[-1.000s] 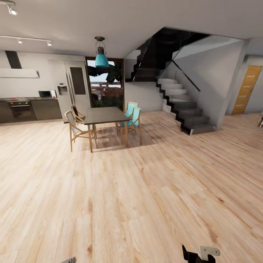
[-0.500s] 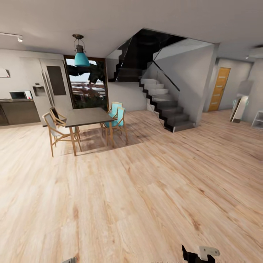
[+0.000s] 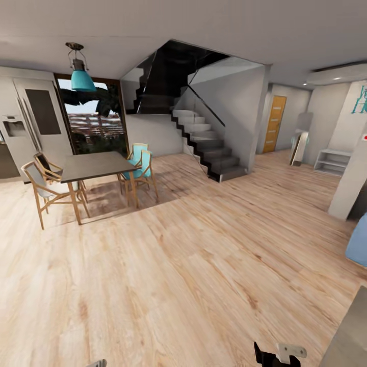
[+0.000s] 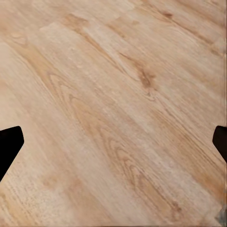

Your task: Turn on the radio receiver that's on the table in the living room.

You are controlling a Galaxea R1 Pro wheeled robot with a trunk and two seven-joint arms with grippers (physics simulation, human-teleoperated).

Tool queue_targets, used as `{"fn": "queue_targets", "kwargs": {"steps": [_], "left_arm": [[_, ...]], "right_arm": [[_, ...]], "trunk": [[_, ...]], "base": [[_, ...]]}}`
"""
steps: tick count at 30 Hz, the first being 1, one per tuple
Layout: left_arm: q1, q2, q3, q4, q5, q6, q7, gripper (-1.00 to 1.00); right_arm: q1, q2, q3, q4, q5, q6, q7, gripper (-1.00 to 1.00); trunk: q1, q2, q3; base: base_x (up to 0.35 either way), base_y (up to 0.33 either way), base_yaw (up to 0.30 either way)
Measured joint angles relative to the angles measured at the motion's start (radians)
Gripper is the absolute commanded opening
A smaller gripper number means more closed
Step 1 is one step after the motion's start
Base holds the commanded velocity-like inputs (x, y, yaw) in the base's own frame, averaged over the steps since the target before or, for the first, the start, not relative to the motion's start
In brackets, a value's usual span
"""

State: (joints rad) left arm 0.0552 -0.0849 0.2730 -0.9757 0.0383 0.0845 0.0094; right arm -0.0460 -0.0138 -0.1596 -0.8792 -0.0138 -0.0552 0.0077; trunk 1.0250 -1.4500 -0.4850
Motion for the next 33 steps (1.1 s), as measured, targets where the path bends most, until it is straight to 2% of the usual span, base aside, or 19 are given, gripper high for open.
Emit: {"fn": "queue_targets", "kwargs": {"steps": [26,33], "left_arm": [[0.0,-0.001,-0.001,0.0,0.0,0.0,-0.002,1.0],[0.0,-0.001,-0.001,0.0,0.0,0.001,-0.002,1.0]], "right_arm": [[0.0,0.0,0.0,0.0,-0.002,0.0,0.0,1.0],[0.0,0.0,0.0,0.0,-0.002,0.0,0.0,1.0]], "trunk": [[0.0,0.0,0.0],[0.0,0.0,0.0]], "base": [[-0.001,0.0,-0.286],[-0.103,0.116,-0.089]]}}
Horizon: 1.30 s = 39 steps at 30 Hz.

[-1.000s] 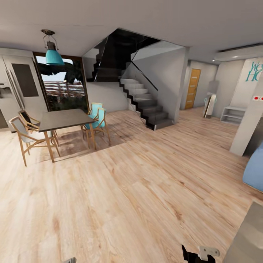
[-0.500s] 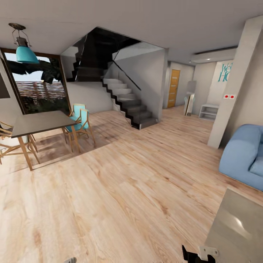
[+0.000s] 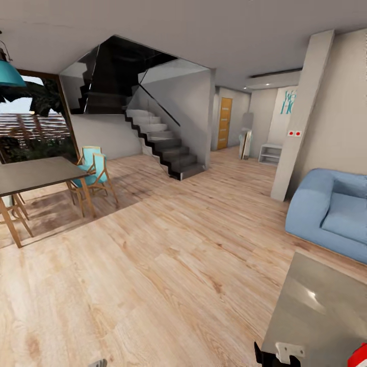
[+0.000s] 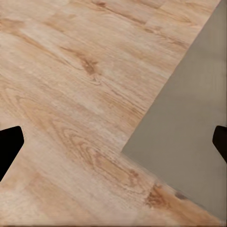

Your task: Turn on the radio receiver that's on the table in the living room.

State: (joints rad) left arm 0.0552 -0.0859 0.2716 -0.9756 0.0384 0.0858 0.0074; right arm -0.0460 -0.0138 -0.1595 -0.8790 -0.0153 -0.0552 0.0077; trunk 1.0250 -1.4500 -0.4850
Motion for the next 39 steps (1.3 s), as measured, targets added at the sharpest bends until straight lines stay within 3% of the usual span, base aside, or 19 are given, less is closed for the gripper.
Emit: {"fn": "queue_targets", "kwargs": {"steps": [12,39], "left_arm": [[0.0,0.0,0.0,0.013,0.0,-0.002,0.001,1.0],[0.0,-0.002,-0.005,0.021,0.001,-0.002,-0.004,1.0]], "right_arm": [[0.0,0.0,0.0,0.0,0.0,0.0,0.0,1.0],[0.0,0.0,0.0,0.0,0.0,0.0,0.0,1.0]], "trunk": [[0.0,0.0,0.0],[0.0,0.0,0.014]], "base": [[-0.051,0.146,-0.018],[0.0,0.001,-0.246]]}}
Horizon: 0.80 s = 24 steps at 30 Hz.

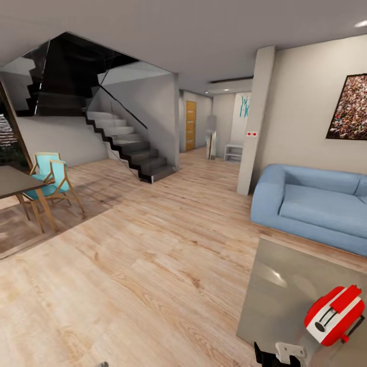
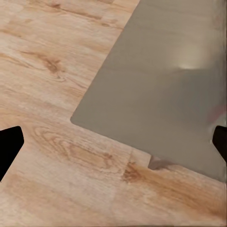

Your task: Turn on the radio receiver that's on the table in the living room.

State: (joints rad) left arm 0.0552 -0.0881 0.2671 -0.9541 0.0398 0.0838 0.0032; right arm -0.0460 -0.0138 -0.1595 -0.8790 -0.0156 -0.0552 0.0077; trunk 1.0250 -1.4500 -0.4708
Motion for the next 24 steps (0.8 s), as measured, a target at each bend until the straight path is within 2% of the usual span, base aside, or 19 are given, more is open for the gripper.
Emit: {"fn": "queue_targets", "kwargs": {"steps": [14,18,24], "left_arm": [[0.0,0.0,0.0,0.007,0.0,-0.001,0.0,1.0],[0.0,0.0,0.0,0.013,-0.001,-0.001,0.0,1.0],[0.0,0.001,0.0,0.015,-0.003,0.0,0.004,1.0]], "right_arm": [[0.0,0.0,0.0,0.0,0.0,0.0,0.0,1.0],[0.0,0.0,0.0,0.0,0.0,0.0,0.0,1.0],[0.0,0.0,0.0,0.0,0.0,0.0,0.0,1.0]], "trunk": [[0.0,0.0,0.008],[0.0,0.0,0.009],[0.0,0.0,0.009]], "base": [[0.0,0.0,-0.252],[0.016,-0.008,-0.084],[0.204,-0.174,-0.006]]}}
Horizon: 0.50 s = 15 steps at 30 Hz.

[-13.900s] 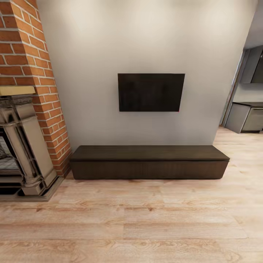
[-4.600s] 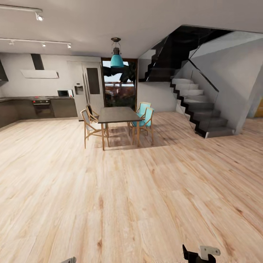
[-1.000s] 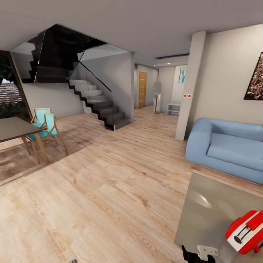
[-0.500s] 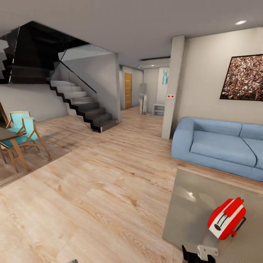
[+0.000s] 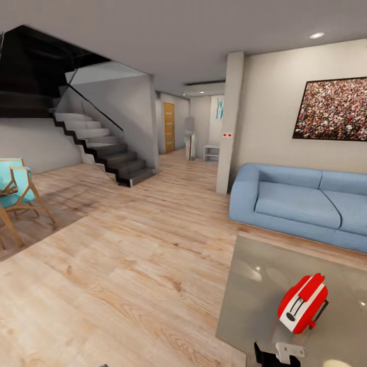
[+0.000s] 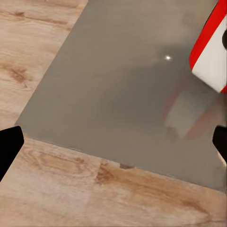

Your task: Turn on the radio receiver that's on the table in the living room.

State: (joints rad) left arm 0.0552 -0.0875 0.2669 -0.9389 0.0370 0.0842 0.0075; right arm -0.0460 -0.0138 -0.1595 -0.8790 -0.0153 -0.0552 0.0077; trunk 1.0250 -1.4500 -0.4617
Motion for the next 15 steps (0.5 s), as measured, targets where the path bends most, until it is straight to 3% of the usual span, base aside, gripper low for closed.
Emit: {"fn": "queue_targets", "kwargs": {"steps": [9,15], "left_arm": [[0.0,0.0,0.0,0.0,0.0,-0.001,0.001,1.0],[0.0,0.0,0.0,0.0,0.0,-0.001,-0.001,1.0]], "right_arm": [[0.0,0.0,-0.002,0.0,0.005,-0.001,-0.003,1.0],[-0.002,-0.025,-0.021,-0.013,0.014,-0.003,-0.01,1.0]], "trunk": [[0.0,0.0,0.0],[0.0,0.0,0.0]], "base": [[0.282,-0.175,0.0],[0.046,-0.02,0.0]]}}
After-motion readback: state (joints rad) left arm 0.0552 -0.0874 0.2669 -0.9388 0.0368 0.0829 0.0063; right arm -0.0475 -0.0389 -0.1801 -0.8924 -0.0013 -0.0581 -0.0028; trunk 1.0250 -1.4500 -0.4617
